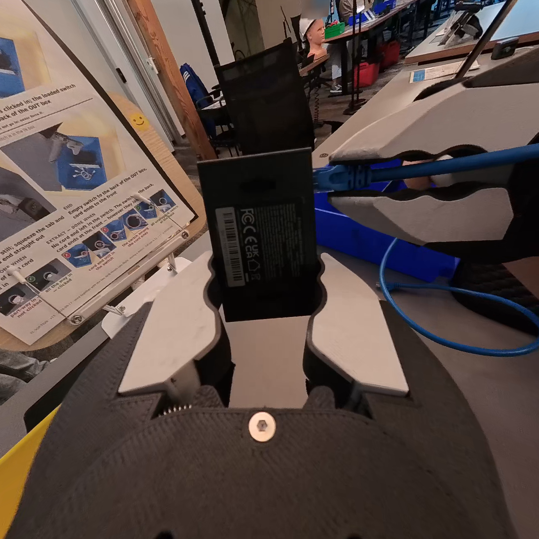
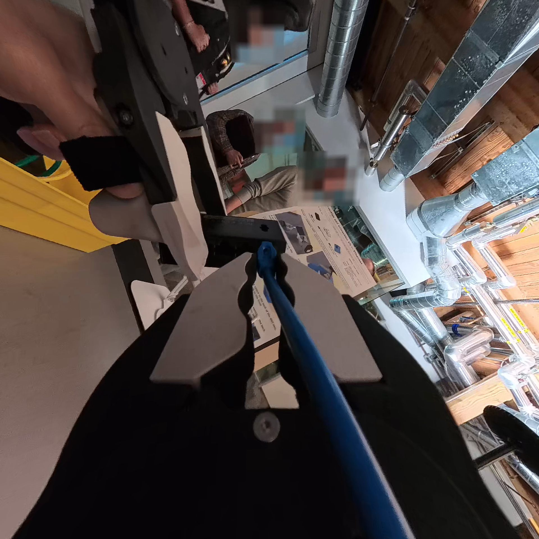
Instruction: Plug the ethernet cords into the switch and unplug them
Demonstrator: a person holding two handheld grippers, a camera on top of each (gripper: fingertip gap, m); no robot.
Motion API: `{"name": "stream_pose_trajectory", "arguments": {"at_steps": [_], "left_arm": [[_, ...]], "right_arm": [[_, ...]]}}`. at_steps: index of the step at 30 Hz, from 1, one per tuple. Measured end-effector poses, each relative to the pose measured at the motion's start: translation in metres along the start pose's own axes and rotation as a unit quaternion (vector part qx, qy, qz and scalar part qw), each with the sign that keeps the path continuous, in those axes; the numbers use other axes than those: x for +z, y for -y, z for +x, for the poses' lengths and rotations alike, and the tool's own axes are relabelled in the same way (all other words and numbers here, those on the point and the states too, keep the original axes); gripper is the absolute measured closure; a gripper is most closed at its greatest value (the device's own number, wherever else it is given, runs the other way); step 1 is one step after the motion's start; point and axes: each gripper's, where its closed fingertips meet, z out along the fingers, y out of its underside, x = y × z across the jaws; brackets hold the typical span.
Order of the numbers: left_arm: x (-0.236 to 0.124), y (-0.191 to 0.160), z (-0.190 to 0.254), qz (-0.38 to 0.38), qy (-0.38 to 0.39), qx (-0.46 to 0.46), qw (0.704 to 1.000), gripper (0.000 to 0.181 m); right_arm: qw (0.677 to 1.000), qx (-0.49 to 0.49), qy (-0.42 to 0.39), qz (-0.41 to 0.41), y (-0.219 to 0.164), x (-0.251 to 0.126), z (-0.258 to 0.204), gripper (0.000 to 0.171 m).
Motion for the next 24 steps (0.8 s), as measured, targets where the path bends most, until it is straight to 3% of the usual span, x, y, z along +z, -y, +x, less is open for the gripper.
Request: {"name": "stream_pose_trajectory", "arguments": {"at_steps": [12,17,24], "left_arm": [[-0.004,0.003,0.003,0.002,-0.009,0.003,1.000,0.121],[-0.002,0.001,0.004,0.000,-0.011,0.009,1.000,0.121],[-0.005,0.018,0.013,0.101,-0.066,-0.011,0.993,0.112]], "right_arm": [[1.000,-0.019,-0.019,0.007,0.003,-0.003,0.004,0.152],[1.000,-0.013,-0.004,0.007,0.003,-0.003,0.000,0.157],[0.999,-0.008,-0.003,0.031,0.015,-0.010,0.002,0.158]]}}
